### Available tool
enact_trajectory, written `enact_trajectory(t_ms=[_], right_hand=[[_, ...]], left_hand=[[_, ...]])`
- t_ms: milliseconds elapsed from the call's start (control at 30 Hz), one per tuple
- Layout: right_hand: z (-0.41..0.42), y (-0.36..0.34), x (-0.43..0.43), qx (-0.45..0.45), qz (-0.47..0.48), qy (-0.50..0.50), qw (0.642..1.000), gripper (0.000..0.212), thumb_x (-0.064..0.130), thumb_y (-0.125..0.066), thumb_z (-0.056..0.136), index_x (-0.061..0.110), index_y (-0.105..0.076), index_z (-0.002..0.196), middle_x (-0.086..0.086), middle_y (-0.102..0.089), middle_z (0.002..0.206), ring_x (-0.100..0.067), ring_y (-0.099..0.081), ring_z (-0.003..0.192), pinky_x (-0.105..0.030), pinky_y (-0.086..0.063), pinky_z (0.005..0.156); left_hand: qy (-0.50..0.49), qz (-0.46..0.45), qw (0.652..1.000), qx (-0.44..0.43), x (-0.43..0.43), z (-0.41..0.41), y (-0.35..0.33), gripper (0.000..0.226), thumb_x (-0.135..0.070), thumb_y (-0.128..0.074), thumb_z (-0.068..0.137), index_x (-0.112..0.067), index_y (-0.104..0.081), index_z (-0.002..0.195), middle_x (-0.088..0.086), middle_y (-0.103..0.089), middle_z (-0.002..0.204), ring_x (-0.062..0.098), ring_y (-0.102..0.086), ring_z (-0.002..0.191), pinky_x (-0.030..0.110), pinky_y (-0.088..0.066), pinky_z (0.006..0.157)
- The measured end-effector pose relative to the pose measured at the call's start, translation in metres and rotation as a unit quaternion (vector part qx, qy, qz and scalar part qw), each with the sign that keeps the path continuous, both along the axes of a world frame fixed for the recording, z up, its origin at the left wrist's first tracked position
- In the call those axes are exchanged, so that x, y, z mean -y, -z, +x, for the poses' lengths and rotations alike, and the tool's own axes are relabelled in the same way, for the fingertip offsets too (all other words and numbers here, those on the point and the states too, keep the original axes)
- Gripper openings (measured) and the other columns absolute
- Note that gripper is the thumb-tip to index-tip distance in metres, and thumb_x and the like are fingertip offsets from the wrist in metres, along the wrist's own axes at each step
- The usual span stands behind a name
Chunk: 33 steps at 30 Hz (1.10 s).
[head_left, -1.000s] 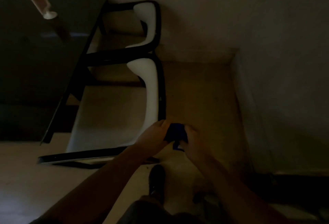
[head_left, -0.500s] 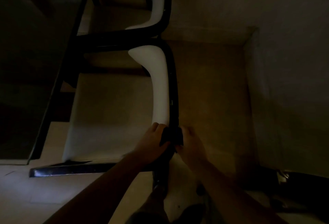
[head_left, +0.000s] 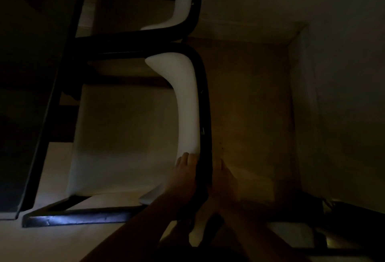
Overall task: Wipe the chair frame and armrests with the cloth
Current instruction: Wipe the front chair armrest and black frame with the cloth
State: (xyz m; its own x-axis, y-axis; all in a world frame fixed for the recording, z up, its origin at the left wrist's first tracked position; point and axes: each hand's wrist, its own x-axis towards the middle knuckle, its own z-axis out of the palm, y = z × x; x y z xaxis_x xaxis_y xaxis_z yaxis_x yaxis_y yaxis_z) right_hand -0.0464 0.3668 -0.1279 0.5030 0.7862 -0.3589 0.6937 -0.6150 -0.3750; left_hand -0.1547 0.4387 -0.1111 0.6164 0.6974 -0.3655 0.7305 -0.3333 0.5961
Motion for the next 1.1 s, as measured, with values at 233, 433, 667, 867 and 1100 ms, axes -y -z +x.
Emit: enact_trajectory(t_ms=[233,433,667,867,1100], right_hand=[[0.019,0.010,-0.049,0.034,0.039,0.033,0.998,0.035,0.027,-0.062,0.087,-0.001,-0.061,0.108,-0.017,-0.069,0.094,-0.031,-0.068,0.080,-0.041,-0.060,0.072],[0.037,0.011,-0.087,0.072,0.080,0.015,0.994,0.027,0.022,-0.076,0.078,0.005,-0.058,0.087,-0.010,-0.065,0.071,-0.025,-0.063,0.058,-0.036,-0.055,0.052],[0.085,0.022,-0.167,0.026,0.119,-0.019,0.992,0.031,0.037,-0.063,0.086,0.008,-0.057,0.093,-0.007,-0.065,0.080,-0.020,-0.061,0.065,-0.031,-0.051,0.055],[0.120,0.026,-0.251,0.004,0.146,-0.051,0.988,0.030,0.023,-0.067,0.086,0.002,-0.055,0.102,-0.016,-0.064,0.092,-0.032,-0.063,0.081,-0.037,-0.047,0.064],[0.147,0.039,-0.363,0.016,0.218,-0.067,0.974,0.023,0.017,-0.061,0.088,0.001,-0.052,0.101,-0.013,-0.061,0.090,-0.024,-0.059,0.075,-0.029,-0.036,0.059]], left_hand=[[-0.060,0.074,0.995,0.036,-0.039,0.031,0.009,0.012,-0.005,-0.056,0.086,-0.005,-0.049,0.096,0.012,-0.054,0.096,0.026,-0.054,0.081,0.034,-0.047,0.064],[-0.064,0.090,0.993,0.039,-0.076,0.050,0.015,0.014,-0.004,-0.060,0.083,-0.003,-0.049,0.092,0.013,-0.053,0.094,0.027,-0.052,0.079,0.033,-0.043,0.062],[-0.082,0.121,0.989,0.020,-0.152,0.088,0.015,0.012,-0.007,-0.057,0.085,-0.005,-0.047,0.092,0.012,-0.051,0.094,0.025,-0.049,0.075,0.035,-0.042,0.057],[-0.098,0.194,0.975,0.037,-0.231,0.118,0.025,0.009,-0.003,-0.053,0.081,-0.007,-0.045,0.085,0.016,-0.051,0.085,0.021,-0.040,0.068,0.031,-0.028,0.059],[-0.153,0.213,0.963,0.070,-0.336,0.149,0.040,0.013,0.001,-0.056,0.082,-0.004,-0.047,0.090,0.020,-0.054,0.095,0.031,-0.051,0.080,0.038,-0.044,0.068]])
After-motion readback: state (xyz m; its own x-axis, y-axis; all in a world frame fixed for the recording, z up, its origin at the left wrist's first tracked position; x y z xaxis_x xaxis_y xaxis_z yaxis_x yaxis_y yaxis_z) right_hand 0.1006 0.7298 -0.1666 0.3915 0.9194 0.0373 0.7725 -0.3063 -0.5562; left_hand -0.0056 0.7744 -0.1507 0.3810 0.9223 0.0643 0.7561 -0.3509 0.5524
